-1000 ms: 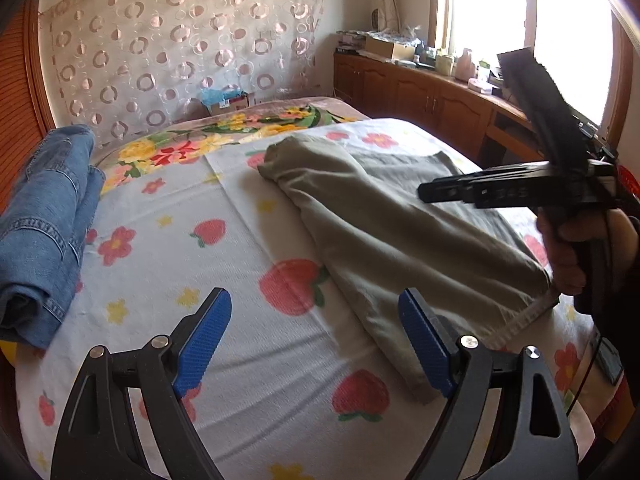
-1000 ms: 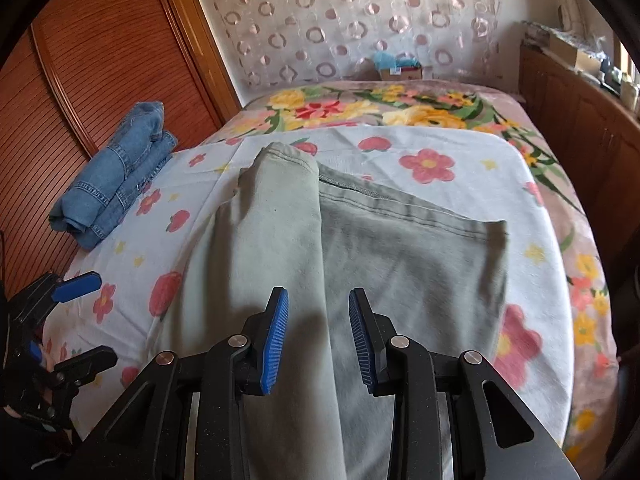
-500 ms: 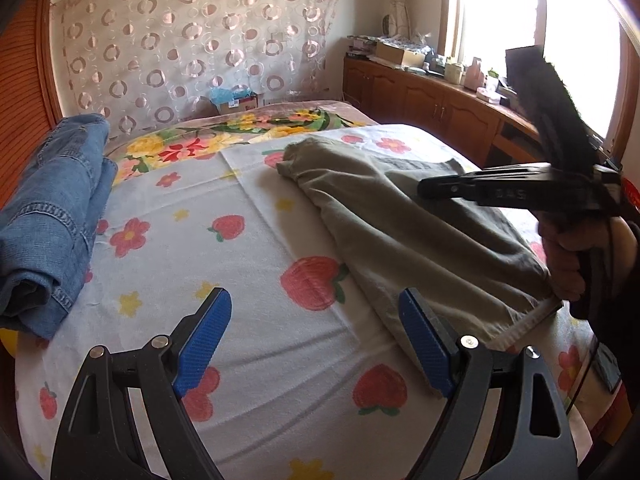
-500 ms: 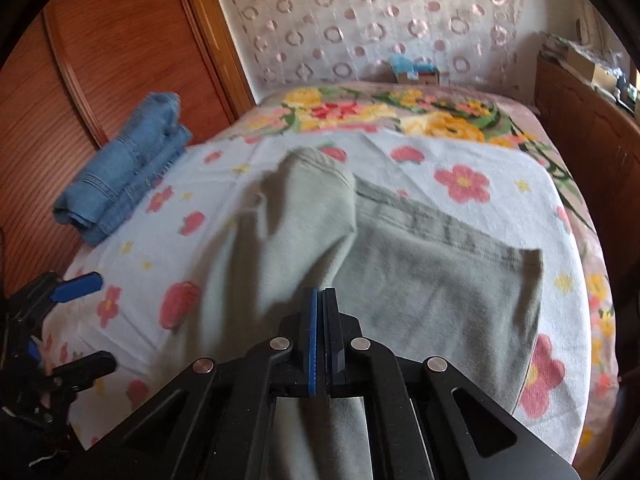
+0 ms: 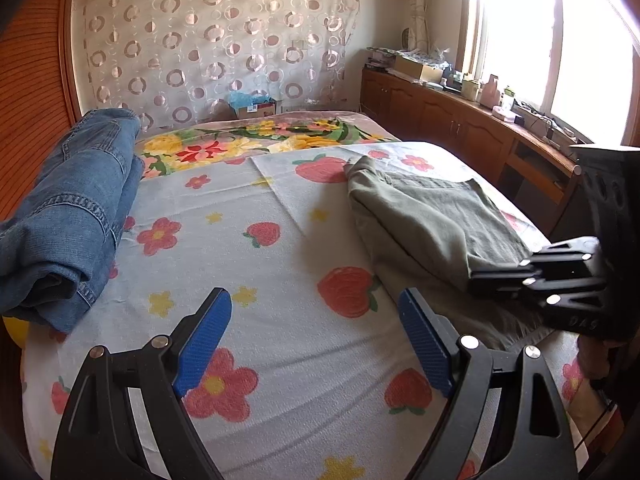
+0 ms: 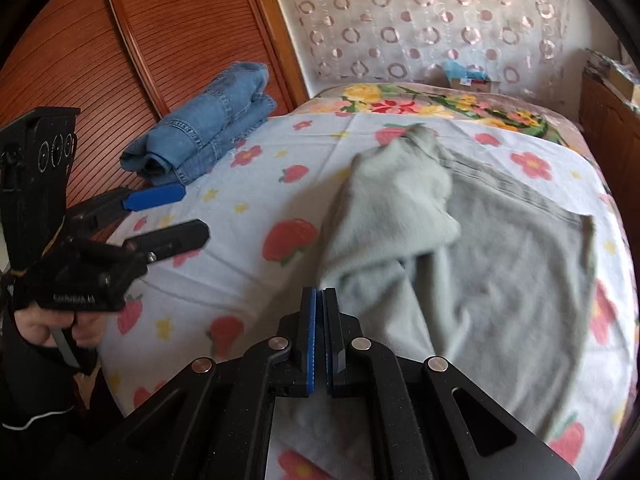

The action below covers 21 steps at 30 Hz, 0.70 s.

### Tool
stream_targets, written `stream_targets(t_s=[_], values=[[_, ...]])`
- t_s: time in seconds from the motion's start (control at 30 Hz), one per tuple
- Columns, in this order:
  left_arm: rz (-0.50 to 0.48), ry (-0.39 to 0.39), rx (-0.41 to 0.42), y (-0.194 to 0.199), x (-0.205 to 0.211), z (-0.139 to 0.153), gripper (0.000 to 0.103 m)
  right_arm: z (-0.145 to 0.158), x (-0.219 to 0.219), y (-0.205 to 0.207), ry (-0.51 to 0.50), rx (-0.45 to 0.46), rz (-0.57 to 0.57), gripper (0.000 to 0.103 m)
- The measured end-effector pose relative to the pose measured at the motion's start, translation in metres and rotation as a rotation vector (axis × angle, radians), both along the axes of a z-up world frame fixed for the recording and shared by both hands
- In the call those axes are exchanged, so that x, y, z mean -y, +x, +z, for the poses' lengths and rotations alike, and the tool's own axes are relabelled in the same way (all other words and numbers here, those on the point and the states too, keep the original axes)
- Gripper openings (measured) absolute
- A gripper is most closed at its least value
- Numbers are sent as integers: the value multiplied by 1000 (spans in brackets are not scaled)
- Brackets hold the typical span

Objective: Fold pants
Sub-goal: 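Close the right gripper on the pants leg edge, then lift the pants leg with the right gripper and fold it over the rest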

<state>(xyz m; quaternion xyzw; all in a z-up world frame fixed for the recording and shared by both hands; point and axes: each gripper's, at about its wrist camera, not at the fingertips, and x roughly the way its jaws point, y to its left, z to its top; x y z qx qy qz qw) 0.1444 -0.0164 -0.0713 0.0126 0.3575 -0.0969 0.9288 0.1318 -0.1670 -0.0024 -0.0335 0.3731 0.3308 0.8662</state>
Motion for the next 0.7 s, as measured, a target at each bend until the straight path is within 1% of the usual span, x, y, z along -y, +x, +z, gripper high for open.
stream_targets(t_s=[0.13, 0.2, 0.27, 0.37, 0.43, 0.67, 0.7], values=[[-4, 0, -3, 0, 3, -2, 86, 14, 27, -9, 5, 49, -68, 14], [-10, -1, -7, 0, 6, -4, 86, 17, 34, -6, -21, 62, -113, 16], [-22, 5, -14, 0, 12, -6, 86, 18, 29, 3, -59, 57, -130, 16], [-43, 16, -25, -1, 20, -11, 86, 9, 17, 17, -106, 16, -122, 16], [-48, 20, -32, -1, 22, -14, 86, 5, 3, 23, -107, -10, -82, 16], [-42, 19, -46, -3, 21, -18, 86, 1, -33, 15, -124, -9, -24, 16], [-41, 18, -46, -3, 21, -18, 86, -2, -35, 20, -120, -13, -20, 17]])
